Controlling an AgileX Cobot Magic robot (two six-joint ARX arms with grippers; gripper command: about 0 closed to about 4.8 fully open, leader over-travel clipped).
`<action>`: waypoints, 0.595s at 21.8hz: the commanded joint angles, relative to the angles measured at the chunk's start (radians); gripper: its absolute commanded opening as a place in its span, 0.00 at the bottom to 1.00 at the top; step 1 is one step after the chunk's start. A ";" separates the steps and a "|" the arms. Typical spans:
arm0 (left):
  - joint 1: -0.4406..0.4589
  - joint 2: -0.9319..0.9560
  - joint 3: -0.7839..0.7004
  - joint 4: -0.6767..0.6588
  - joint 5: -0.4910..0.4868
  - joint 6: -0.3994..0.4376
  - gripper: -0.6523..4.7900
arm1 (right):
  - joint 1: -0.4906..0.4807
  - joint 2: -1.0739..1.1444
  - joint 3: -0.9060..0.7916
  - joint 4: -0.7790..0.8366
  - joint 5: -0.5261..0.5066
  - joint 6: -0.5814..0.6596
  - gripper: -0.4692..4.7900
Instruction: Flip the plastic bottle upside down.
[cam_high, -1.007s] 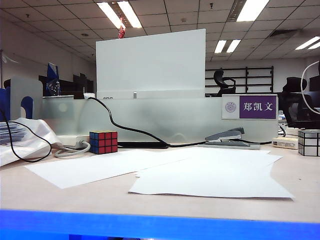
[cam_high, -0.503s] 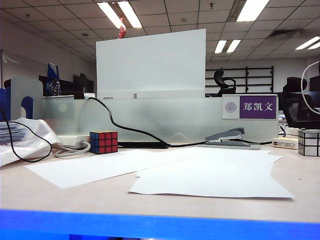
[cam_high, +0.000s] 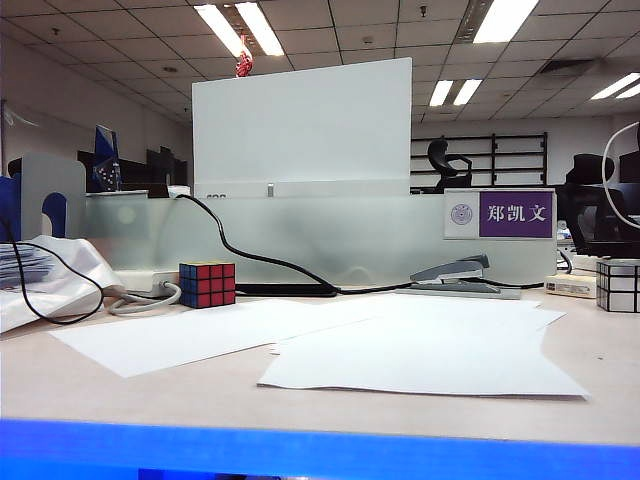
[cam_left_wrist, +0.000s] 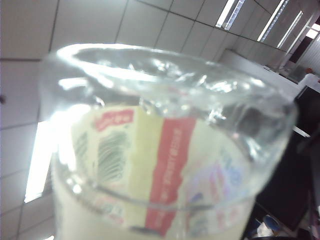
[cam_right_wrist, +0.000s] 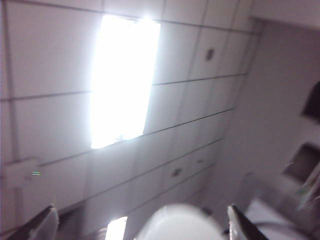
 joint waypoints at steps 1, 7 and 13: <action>0.001 -0.004 0.004 -0.014 -0.010 -0.011 0.11 | -0.109 -0.006 0.005 0.011 -0.082 -0.075 1.00; 0.001 0.011 0.004 -0.351 -0.101 0.036 0.11 | -0.413 -0.006 0.005 0.020 -0.520 -0.346 0.83; 0.001 0.211 0.005 -0.600 -0.190 0.051 0.11 | -0.537 -0.006 0.004 0.020 -0.852 -0.528 0.07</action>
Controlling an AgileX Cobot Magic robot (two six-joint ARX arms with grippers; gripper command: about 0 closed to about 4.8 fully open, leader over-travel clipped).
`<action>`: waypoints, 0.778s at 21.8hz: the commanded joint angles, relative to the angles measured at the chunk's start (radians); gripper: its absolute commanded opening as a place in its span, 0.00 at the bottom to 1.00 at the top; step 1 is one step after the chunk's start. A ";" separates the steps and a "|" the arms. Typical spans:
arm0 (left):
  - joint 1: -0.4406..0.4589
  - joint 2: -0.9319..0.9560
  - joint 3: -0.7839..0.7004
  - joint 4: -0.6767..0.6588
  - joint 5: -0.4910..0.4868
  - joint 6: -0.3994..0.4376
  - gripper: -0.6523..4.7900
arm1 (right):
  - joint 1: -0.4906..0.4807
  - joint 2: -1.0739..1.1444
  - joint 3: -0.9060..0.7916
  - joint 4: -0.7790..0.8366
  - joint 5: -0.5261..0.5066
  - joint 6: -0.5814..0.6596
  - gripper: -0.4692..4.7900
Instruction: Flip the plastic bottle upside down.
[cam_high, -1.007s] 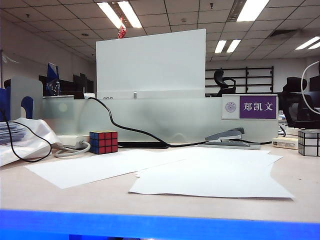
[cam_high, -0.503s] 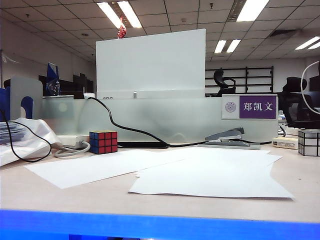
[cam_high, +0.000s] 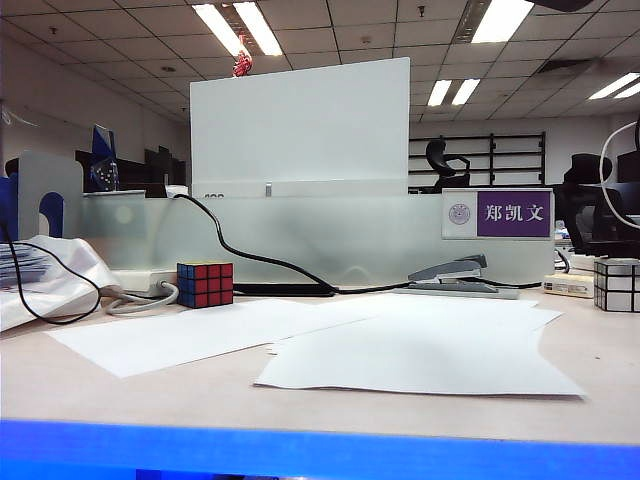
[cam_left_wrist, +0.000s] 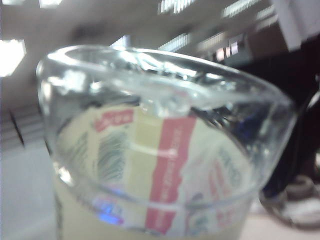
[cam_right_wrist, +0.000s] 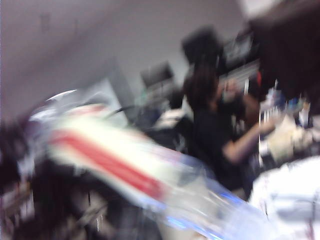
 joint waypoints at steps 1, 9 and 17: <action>0.000 0.121 0.005 -0.003 -0.016 0.000 0.11 | -0.036 -0.006 0.004 0.015 -0.014 -0.075 0.07; 0.000 0.578 0.005 0.320 0.039 -0.197 0.11 | -0.089 -0.006 0.004 -0.017 -0.103 -0.098 0.07; 0.000 0.867 0.060 0.503 0.051 -0.286 0.11 | -0.088 -0.006 0.004 -0.016 -0.129 -0.099 0.07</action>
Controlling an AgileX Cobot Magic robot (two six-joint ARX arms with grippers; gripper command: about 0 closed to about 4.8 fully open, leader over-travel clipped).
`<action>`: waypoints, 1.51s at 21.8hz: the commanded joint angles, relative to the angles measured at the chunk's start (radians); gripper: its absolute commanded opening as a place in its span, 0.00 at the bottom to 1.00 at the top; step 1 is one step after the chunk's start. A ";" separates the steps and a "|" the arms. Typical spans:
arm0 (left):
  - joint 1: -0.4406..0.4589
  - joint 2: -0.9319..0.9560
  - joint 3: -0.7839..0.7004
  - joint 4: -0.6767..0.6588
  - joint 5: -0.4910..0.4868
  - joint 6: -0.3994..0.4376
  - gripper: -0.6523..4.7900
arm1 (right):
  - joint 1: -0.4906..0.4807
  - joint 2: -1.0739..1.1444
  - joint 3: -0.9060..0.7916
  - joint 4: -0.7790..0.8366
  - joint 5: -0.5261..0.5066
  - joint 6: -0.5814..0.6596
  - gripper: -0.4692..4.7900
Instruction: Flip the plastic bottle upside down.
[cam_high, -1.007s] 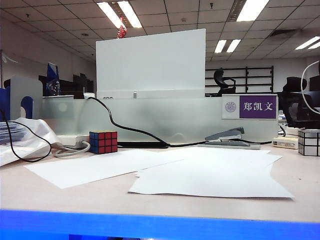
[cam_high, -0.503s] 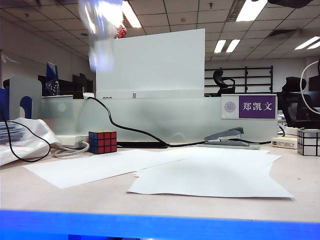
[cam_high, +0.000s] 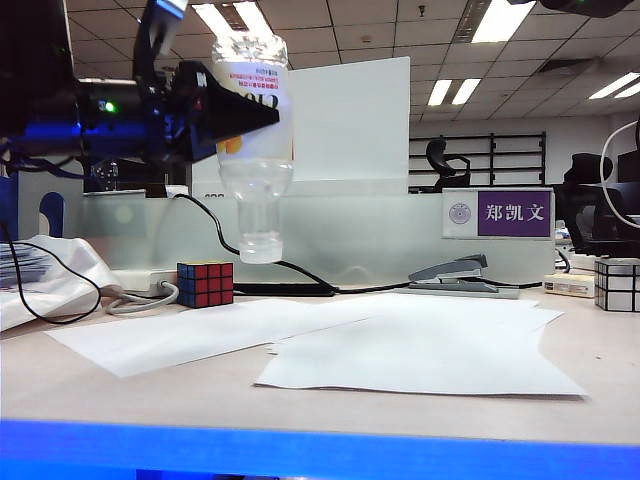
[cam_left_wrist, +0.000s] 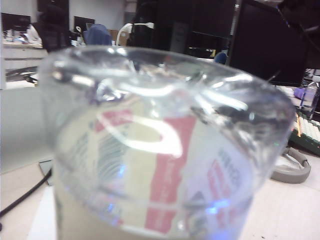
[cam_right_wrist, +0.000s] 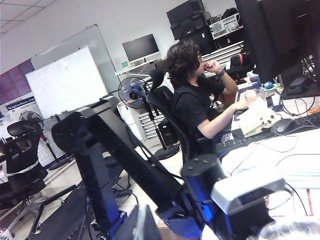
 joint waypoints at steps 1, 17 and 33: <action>0.000 0.048 0.015 0.019 0.002 -0.002 0.11 | 0.001 -0.006 0.004 0.010 0.000 -0.003 0.07; 0.000 0.193 0.020 0.105 -0.016 0.050 0.11 | 0.001 -0.006 0.004 0.010 0.003 -0.011 0.07; 0.000 0.250 0.020 0.108 -0.015 0.045 0.11 | 0.001 -0.006 0.004 0.010 0.003 -0.014 0.07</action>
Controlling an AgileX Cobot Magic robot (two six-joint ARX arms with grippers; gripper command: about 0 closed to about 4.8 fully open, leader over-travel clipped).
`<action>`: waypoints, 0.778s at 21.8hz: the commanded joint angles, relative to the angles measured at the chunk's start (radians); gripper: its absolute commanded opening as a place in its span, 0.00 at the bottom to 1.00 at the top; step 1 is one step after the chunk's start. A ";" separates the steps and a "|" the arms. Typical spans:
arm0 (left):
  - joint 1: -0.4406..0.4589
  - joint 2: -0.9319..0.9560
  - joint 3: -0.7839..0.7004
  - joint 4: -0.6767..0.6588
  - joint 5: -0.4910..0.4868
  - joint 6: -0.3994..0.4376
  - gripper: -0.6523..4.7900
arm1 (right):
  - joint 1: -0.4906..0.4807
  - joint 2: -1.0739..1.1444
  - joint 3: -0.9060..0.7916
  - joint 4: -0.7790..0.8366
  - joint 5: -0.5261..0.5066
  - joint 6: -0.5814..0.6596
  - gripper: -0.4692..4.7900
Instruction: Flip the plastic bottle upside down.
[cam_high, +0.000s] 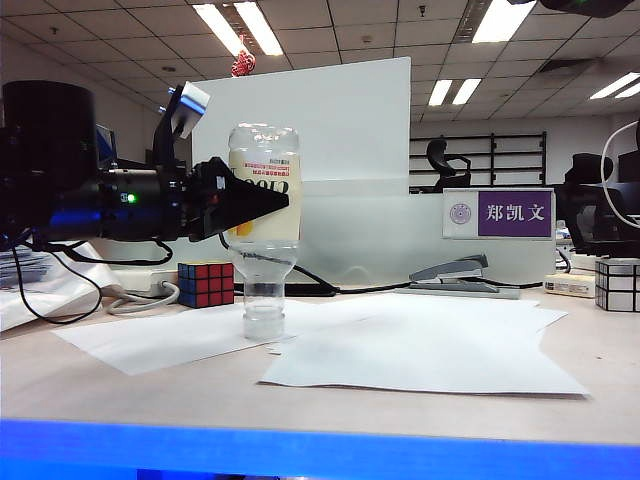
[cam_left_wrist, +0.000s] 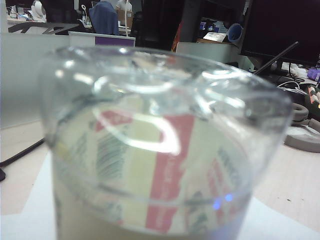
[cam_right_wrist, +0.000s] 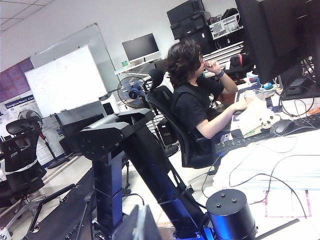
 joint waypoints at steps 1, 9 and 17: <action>0.000 0.005 0.002 -0.013 0.003 -0.004 0.13 | 0.001 -0.006 0.004 0.010 0.005 -0.005 0.07; 0.000 0.005 0.002 0.032 0.011 -0.064 0.95 | 0.001 -0.006 0.004 0.010 0.005 -0.005 0.07; 0.000 -0.014 0.002 0.132 0.082 -0.162 1.00 | 0.001 -0.006 0.004 0.010 0.005 -0.015 0.07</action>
